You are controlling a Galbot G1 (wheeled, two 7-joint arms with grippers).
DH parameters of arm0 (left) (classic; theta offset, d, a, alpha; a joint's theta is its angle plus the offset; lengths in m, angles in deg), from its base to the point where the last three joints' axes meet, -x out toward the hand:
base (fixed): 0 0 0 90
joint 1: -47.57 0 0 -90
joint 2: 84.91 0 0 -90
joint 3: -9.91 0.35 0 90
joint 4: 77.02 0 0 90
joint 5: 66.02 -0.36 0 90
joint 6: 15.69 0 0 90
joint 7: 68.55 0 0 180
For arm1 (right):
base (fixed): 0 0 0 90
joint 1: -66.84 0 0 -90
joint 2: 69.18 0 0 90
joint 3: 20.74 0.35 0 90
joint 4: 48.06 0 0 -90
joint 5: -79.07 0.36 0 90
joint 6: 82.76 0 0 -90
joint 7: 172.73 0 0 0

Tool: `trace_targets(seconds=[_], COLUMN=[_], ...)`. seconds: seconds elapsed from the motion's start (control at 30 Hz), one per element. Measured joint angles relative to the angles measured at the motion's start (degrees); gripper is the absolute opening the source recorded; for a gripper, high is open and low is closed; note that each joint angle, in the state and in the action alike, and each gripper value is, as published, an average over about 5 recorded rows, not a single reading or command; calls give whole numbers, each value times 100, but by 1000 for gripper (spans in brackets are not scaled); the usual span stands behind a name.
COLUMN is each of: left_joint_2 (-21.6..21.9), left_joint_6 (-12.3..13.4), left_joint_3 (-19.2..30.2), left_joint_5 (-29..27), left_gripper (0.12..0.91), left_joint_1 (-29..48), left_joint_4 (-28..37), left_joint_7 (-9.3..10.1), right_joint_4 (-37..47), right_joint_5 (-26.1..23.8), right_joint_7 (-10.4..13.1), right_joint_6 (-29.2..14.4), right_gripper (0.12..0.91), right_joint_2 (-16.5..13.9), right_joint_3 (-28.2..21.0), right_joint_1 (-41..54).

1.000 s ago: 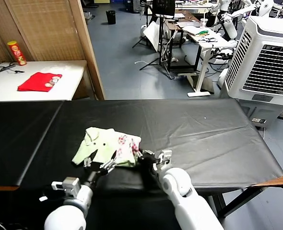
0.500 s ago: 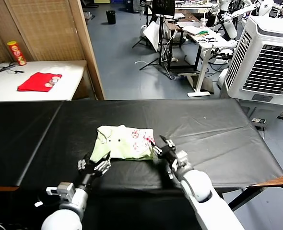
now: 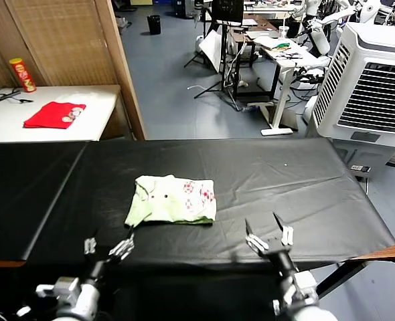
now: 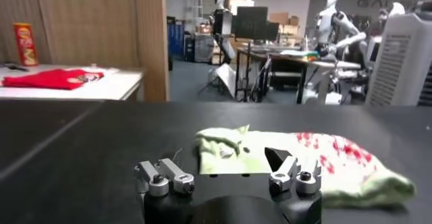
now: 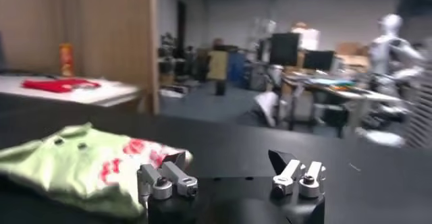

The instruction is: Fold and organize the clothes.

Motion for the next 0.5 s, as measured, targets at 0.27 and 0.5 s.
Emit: trace_targets(seconds=[0.27, 0.5], left_joint_2=[64, 68], left_joint_6=[280, 249], left_joint_3=[-304, -431], left_joint_5=[-161, -6], left_gripper=[798, 798], left_joint_1=[-1089, -1715], left_joint_4=[-341, -523], left_joint_7=[95, 105], right_joint_4=[-799, -1185], right_joint_5=[-242, -95], right_joint_7=[586, 725], right_joint_6=[-1, 319], right_gripper=[798, 798], right_joint_2=[96, 105], right_joint_3=[361, 563], right_joint_1=[-1557, -2295])
